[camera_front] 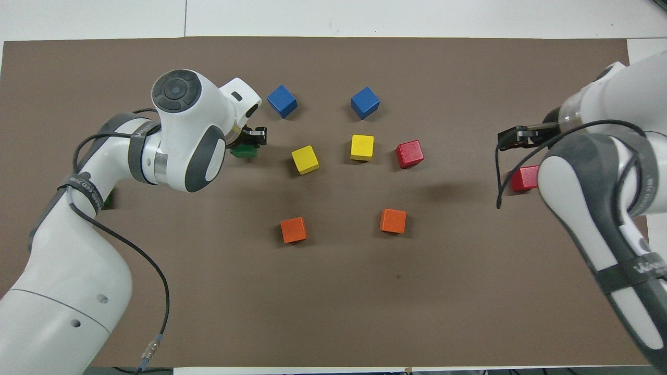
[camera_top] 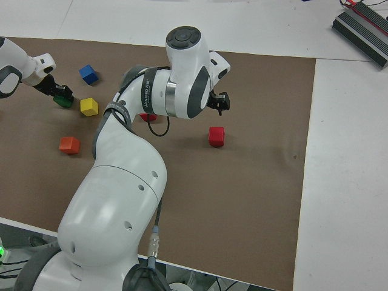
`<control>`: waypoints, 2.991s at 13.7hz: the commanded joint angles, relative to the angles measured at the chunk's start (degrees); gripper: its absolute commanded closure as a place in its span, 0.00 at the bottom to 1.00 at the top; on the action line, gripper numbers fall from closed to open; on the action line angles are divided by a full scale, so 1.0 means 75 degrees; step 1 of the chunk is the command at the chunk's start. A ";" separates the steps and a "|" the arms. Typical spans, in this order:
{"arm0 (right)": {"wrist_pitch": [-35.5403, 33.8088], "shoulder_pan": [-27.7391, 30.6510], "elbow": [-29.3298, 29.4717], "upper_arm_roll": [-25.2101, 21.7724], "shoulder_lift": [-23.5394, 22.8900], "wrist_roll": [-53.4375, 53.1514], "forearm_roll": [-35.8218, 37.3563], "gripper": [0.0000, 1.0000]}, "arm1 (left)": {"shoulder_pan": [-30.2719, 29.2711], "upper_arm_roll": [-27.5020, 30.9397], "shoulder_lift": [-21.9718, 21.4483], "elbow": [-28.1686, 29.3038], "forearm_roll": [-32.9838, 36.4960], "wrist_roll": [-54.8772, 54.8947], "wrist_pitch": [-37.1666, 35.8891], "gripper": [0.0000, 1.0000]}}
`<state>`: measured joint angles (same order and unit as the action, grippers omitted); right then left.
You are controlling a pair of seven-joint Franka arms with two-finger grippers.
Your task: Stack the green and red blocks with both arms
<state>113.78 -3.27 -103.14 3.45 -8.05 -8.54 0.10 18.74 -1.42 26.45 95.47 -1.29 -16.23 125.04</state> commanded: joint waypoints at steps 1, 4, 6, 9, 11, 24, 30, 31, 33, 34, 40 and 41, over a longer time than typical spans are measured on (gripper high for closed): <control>0.0507 -0.1049 0.0299 0.0033 -0.0531 -0.1821 0.0080 0.00 | -0.0809 -0.0010 -0.1016 0.0149 0.0137 0.0252 -0.0966 1.00; 0.1058 -0.1403 0.0346 0.0021 -0.0929 -0.2224 0.0092 0.00 | -0.2026 -0.0010 -0.1533 0.0231 0.0137 0.1842 -0.1695 1.00; 0.1340 -0.1415 0.0346 0.0021 -0.1199 -0.2248 0.0103 0.00 | -0.2893 -0.0010 -0.1651 0.0522 0.0137 0.2991 -0.1627 1.00; 0.1704 -0.1462 0.0299 0.0033 -0.1585 -0.2225 0.0372 0.00 | -0.3798 -0.0010 -0.1990 0.1434 0.0126 0.4061 -0.0961 1.00; 0.1915 -0.1497 0.0299 0.0033 -0.1774 -0.2225 0.0373 0.00 | -0.4138 -0.0010 -0.2259 0.2243 0.0126 0.4110 -0.0235 1.00; 0.2713 -0.1650 -0.0053 0.0033 -0.2325 -0.0740 0.0502 0.02 | -0.4409 -0.0010 -0.2706 0.3665 0.0114 0.4415 0.1069 1.00; 0.2061 -0.1509 -0.0030 0.0010 -0.2104 -0.0161 0.0455 1.00 | -0.4409 -0.0010 -0.2648 0.3875 0.0114 0.4426 0.1445 1.00; 0.1349 -0.1509 0.0121 -0.0037 -0.1847 -0.0267 0.0467 1.00 | -0.4409 -0.0010 -0.2636 0.3876 0.0114 0.4426 0.1433 1.00; 0.0303 -0.1055 0.0229 -0.0073 -0.1157 -0.0256 0.0374 1.00 | -0.4397 -0.0010 -0.2601 0.3876 0.0114 0.4426 0.1433 1.00; -0.0165 -0.0704 0.0159 -0.0049 -0.0666 -0.0186 0.0303 1.00 | -0.4386 -0.0010 -0.2577 0.3876 0.0114 0.4438 0.1433 0.85; -0.0900 0.0786 -0.0449 -0.0073 0.0463 0.1277 0.0244 1.00 | -0.4409 -0.0010 -0.2519 0.3607 0.0114 0.4860 0.1141 0.00; -0.0514 0.0950 -0.0718 -0.0073 0.0545 0.1407 0.0256 1.00 | -0.4386 -0.0010 -0.2518 0.3502 0.0114 0.4860 0.0989 0.00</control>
<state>105.45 1.81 -104.05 2.36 -5.15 -0.63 2.93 -13.51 -0.99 8.09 122.39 -1.06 19.18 133.90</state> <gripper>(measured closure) 0.454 0.035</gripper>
